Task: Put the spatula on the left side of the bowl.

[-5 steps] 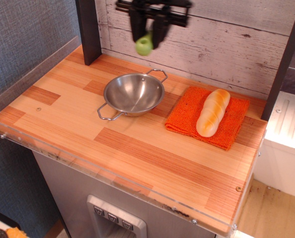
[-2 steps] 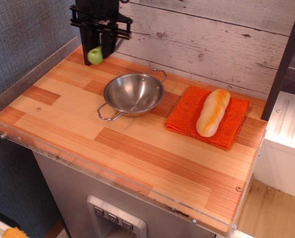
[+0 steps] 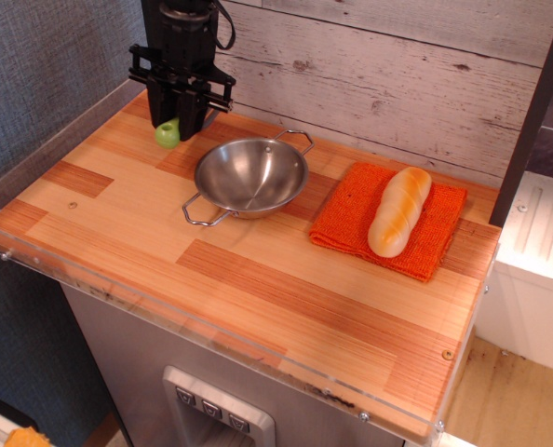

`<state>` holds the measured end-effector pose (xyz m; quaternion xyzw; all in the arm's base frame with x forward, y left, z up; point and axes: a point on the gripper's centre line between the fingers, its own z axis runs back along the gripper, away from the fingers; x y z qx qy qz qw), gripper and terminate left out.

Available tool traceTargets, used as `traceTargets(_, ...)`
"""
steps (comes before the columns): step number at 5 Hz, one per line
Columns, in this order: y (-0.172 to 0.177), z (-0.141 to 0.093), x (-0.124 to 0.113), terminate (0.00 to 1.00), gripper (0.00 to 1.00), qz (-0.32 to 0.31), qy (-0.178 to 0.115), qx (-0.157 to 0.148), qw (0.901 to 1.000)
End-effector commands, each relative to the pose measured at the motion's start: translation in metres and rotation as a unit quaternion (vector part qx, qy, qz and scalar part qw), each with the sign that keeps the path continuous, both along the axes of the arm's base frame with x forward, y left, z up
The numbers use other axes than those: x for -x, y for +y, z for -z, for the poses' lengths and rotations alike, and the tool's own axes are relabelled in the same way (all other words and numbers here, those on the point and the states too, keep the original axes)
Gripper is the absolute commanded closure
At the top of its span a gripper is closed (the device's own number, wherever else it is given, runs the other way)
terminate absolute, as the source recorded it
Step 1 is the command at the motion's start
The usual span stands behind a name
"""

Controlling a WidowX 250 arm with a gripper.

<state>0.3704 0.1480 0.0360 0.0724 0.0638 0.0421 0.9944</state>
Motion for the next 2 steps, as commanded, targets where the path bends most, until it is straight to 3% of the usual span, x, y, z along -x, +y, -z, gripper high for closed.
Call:
traceTargets(1,0.017,0.0001,0.0008,0.0,1.0,0.008,-0.02,0.004,0.9998)
traceTargets(2,0.015,-0.0024,0.0015,0.0,0.0,0.034,-0.047,0.019,0.9982)
